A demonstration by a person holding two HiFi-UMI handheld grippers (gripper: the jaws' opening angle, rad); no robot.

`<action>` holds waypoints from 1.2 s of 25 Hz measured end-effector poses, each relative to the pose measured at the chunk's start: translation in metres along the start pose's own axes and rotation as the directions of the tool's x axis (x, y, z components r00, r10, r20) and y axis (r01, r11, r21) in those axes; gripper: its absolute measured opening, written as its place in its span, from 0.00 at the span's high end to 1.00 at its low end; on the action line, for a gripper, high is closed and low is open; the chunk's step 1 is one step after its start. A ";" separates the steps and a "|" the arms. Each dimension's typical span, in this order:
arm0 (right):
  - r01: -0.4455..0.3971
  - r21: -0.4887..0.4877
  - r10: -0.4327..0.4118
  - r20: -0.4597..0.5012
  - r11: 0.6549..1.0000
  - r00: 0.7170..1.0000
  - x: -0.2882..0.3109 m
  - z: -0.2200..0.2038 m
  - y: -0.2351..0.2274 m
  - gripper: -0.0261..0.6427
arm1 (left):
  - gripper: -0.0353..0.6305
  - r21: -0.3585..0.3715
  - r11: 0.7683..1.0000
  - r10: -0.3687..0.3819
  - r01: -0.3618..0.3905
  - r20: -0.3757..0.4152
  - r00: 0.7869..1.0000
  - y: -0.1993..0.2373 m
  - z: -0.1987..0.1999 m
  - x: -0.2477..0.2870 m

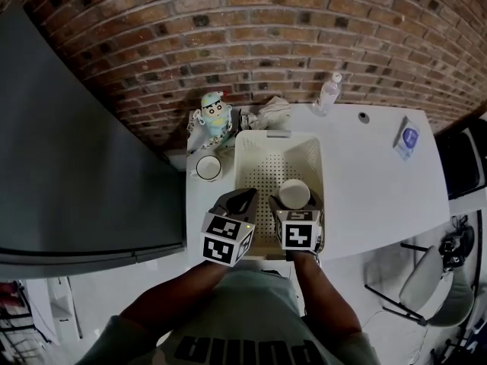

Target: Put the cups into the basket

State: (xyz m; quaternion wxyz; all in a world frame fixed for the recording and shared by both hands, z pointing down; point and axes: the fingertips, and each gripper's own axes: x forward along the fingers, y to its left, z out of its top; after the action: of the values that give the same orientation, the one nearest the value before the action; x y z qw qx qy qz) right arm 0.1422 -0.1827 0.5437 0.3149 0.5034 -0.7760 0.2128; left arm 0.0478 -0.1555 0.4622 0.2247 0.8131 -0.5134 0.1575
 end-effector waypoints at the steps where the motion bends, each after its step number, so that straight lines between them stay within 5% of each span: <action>1: -0.004 0.003 0.004 -0.006 1.000 1.000 0.004 -0.002 -0.001 0.35 | 0.94 -0.002 1.000 0.001 -0.001 -0.006 1.000 0.000 0.000 0.003; 30: -0.011 0.087 0.032 -0.240 0.996 0.970 0.051 -0.058 -0.006 0.35 | 0.94 -0.052 0.998 0.027 -0.029 -0.046 0.999 0.003 -0.011 0.018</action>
State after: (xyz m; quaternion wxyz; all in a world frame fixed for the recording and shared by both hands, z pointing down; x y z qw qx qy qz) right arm 0.1482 -0.1803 0.6211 0.3828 0.4782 -0.7276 0.3087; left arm 0.0519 -0.1646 0.4806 0.2553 0.7958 -0.5235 0.1657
